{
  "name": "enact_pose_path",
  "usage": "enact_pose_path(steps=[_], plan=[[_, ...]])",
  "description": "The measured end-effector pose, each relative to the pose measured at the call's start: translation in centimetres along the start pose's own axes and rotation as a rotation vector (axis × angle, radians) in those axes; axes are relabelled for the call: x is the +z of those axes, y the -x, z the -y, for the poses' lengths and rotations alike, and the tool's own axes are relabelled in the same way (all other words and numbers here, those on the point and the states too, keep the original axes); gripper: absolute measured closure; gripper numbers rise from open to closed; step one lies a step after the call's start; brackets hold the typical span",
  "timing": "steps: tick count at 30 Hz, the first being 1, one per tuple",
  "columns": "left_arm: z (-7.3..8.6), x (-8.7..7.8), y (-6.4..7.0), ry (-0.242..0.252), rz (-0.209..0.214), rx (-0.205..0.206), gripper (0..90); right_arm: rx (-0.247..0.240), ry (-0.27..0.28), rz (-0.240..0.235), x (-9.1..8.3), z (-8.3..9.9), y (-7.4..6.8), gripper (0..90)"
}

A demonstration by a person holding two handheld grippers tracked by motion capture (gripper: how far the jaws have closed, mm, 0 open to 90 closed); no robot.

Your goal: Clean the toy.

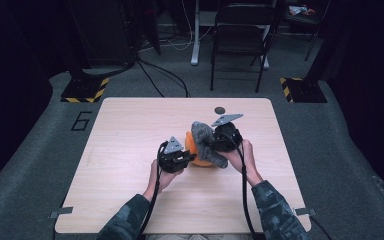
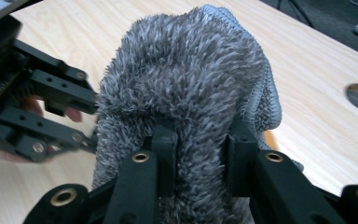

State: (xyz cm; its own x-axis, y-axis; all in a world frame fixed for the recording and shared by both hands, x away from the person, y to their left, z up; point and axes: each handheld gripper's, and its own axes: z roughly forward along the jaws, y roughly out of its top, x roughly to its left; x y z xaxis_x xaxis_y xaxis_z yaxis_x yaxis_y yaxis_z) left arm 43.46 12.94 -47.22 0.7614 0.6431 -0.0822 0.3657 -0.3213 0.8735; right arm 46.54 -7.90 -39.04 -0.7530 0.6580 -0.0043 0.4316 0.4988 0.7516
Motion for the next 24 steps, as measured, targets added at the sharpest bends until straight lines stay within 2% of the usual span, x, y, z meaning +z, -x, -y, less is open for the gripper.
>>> enact_pose_path(steps=[4,5,8,11,19,24], plan=[[0.0,0.1,0.2,-0.027,-0.011,0.025,76.2,-0.031,-0.034,0.026,1.4,0.3,-0.7,69.6],[0.1,0.2,0.2,-0.022,-0.010,0.009,76.1,-0.024,-0.037,0.032,1.6,0.4,-0.7,69.6],[0.2,0.2,0.0,-0.026,-0.009,0.011,74.8,-0.037,-0.047,0.048,1.8,0.6,-0.7,69.4],[0.3,0.1,0.1,-0.019,-0.022,0.020,72.9,-0.042,-0.045,0.051,1.9,0.6,-0.7,69.3],[0.4,0.0,-0.1,-0.020,-0.019,0.022,73.6,-0.033,-0.048,0.046,2.0,0.6,-0.3,69.1],[0.4,0.0,-0.2,-0.022,-0.017,0.013,73.9,-0.021,-0.073,0.039,1.9,0.8,0.4,68.8]])
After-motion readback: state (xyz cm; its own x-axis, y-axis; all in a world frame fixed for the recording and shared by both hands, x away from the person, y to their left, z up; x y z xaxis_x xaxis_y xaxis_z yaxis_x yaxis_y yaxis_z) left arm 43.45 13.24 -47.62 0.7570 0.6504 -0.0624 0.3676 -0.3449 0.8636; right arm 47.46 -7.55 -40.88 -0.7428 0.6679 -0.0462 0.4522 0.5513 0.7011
